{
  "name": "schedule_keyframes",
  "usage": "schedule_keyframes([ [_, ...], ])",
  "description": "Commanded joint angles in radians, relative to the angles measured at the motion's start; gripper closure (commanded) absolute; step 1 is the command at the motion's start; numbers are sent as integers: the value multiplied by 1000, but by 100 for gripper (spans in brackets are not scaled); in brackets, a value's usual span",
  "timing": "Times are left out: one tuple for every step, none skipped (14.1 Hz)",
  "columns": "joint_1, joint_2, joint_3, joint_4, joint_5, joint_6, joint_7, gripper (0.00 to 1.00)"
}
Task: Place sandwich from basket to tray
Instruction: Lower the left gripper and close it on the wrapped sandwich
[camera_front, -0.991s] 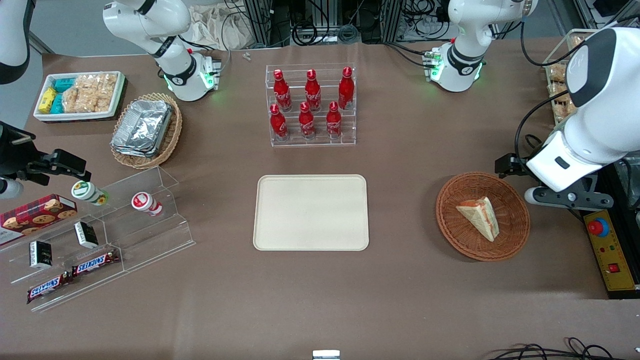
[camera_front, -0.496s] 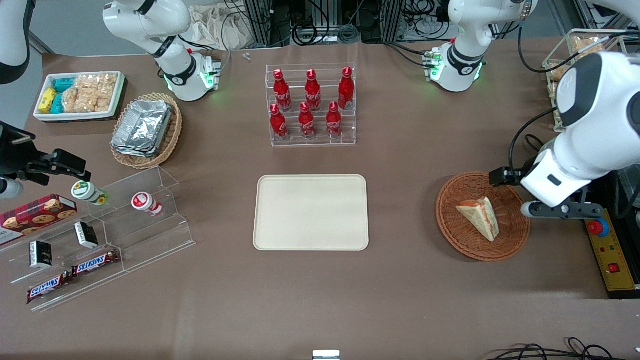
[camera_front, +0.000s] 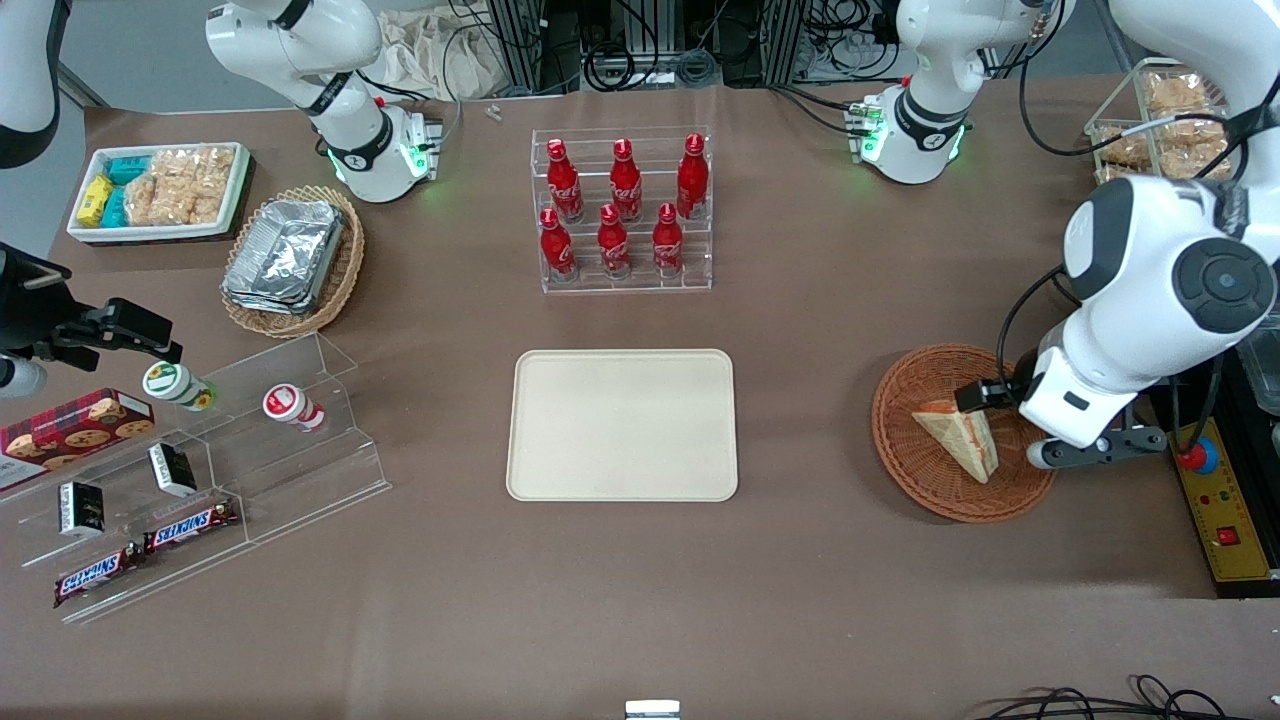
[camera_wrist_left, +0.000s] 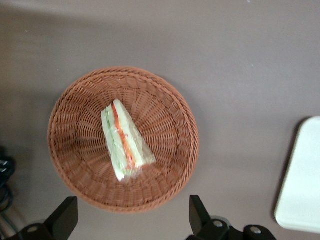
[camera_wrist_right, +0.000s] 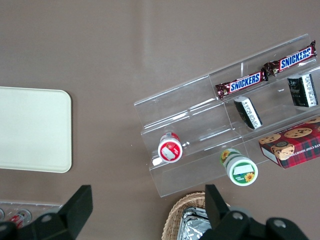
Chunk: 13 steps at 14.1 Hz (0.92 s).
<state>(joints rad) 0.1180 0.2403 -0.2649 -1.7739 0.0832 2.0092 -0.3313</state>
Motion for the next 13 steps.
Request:
schedule_keyframes([
  [22, -10, -4, -74, 10, 95, -66, 0],
  [25, 0, -4, -88, 10, 123, -89, 0],
  [25, 11, -4, -93, 10, 146, -127, 0],
  [26, 32, -4, -91, 10, 158, -177, 0],
  [25, 55, -4, -93, 12, 174, -230, 0],
  [25, 75, -4, -96, 13, 189, -268, 0],
  [25, 89, -4, -98, 13, 203, -293, 0],
  [25, 100, -1, -102, 13, 209, -308, 0],
  [25, 106, 6, -107, 16, 209, -314, 0],
  [25, 108, 18, -113, 24, 210, -316, 0],
  [25, 109, 25, -125, 29, 223, -318, 0],
  [25, 111, 30, -142, 29, 246, -319, 0],
  [25, 111, 39, -160, 29, 259, -319, 0],
])
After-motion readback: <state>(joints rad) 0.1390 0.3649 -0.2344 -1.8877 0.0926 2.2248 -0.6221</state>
